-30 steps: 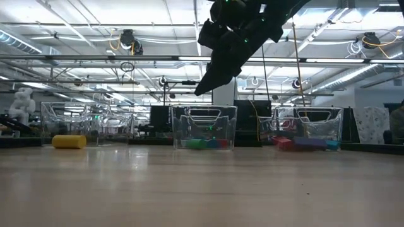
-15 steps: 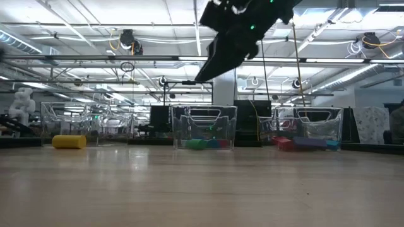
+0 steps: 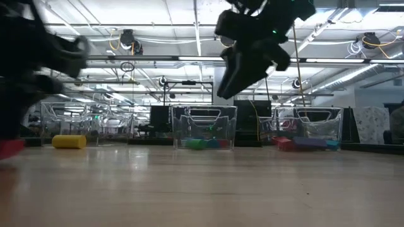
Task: Sort blocks by size
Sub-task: Put the red half circle block into the center transparent bin
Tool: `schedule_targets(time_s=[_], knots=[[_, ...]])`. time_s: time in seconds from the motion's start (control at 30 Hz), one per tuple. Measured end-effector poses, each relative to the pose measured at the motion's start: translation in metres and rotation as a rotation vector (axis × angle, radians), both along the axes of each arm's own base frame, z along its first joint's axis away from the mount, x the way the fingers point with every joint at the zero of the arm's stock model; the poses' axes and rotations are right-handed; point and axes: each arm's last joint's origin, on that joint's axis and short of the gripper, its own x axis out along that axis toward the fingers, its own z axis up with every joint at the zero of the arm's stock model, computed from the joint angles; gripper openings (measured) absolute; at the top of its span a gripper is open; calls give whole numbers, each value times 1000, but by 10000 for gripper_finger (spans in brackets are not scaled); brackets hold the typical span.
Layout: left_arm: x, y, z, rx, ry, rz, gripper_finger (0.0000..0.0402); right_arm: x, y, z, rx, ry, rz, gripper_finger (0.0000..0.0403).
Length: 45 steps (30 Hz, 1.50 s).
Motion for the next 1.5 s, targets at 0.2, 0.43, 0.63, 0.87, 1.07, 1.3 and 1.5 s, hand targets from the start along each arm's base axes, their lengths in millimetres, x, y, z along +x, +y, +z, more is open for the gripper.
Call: schedule_targets(time_s=[0.2,0.43,0.63,0.87,1.07,1.3,1.5], knots=[[20,22,5,43,-97,-55,136,-24,9,-21,9,-82,32,141],[54,52,12,14,-260,-137,136,-39,27,-34,-31,-256,165,141],[77,77,17,-44,-384,-190,136,-40,36,-41,-102,-258,268,141],[94,110,22,-92,-473,-269,136,-38,36,-41,-217,-262,376,141],[106,142,28,-171,-592,-328,136,-34,36,-34,-341,-342,546,141],[116,177,38,-279,-748,-336,136,-31,26,-32,-469,-352,617,141],[119,191,43,-328,-821,-342,136,-23,12,-41,-560,-334,643,141]])
